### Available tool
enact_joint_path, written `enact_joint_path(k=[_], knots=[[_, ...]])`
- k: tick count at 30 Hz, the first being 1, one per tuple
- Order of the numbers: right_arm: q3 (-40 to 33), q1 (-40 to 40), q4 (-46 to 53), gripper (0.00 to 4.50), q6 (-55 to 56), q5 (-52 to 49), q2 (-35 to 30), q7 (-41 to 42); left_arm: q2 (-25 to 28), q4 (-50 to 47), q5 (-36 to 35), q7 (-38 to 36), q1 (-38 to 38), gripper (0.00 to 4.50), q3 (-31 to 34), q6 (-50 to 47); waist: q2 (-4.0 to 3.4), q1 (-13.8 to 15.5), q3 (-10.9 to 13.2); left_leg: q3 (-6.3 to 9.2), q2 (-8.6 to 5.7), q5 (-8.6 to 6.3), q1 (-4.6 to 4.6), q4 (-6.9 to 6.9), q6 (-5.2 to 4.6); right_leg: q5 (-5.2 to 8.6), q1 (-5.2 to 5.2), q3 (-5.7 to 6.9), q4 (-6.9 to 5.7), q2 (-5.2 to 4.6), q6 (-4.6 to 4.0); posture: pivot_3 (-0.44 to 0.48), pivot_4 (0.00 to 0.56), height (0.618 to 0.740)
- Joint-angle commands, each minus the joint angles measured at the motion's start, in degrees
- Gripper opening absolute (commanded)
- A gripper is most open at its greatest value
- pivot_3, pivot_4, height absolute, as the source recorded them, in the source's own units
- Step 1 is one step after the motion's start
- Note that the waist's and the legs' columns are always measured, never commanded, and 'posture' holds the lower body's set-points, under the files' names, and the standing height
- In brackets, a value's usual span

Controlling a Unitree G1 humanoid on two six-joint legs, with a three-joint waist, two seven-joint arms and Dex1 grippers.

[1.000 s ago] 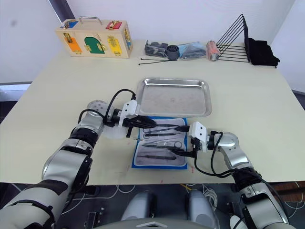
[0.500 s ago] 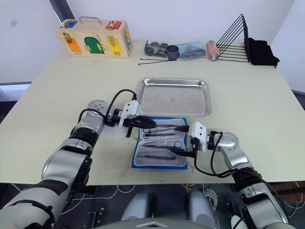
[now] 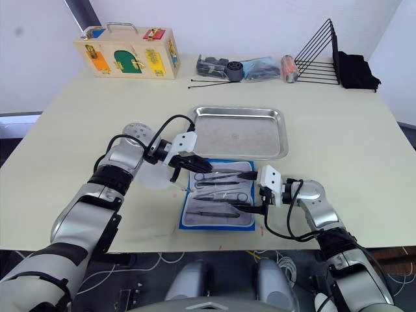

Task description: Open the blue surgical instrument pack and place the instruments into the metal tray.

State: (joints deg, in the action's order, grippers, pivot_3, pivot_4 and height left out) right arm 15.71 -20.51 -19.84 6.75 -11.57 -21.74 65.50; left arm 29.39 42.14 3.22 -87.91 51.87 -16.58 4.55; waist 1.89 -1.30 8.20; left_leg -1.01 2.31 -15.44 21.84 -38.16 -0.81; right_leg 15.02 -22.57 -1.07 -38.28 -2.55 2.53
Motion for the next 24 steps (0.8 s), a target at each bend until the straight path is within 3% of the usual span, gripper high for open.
enact_joint_path(k=[1,24], knots=[[3.5,3.0,-5.0,4.5,-4.3,5.5,-1.2,-1.4,2.6,-5.2,0.4,-1.0,1.3,0.34,-0.3,-3.3,0.0,-0.1,0.0,0.0,0.0,0.0,0.0,0.0,0.0,0.0,0.0,0.0,0.0,0.0,0.0,0.0,0.15,0.74],[4.4,2.6,-5.2,4.5,-5.7,5.6,-1.5,-1.6,10.2,-13.3,-1.0,-2.0,-0.3,0.34,-1.1,-7.1,-0.02,-0.7,0.0,0.03,0.02,0.0,-0.01,0.04,0.0,0.01,-0.01,0.01,0.01,0.01,-0.01,0.0,0.15,0.74]])
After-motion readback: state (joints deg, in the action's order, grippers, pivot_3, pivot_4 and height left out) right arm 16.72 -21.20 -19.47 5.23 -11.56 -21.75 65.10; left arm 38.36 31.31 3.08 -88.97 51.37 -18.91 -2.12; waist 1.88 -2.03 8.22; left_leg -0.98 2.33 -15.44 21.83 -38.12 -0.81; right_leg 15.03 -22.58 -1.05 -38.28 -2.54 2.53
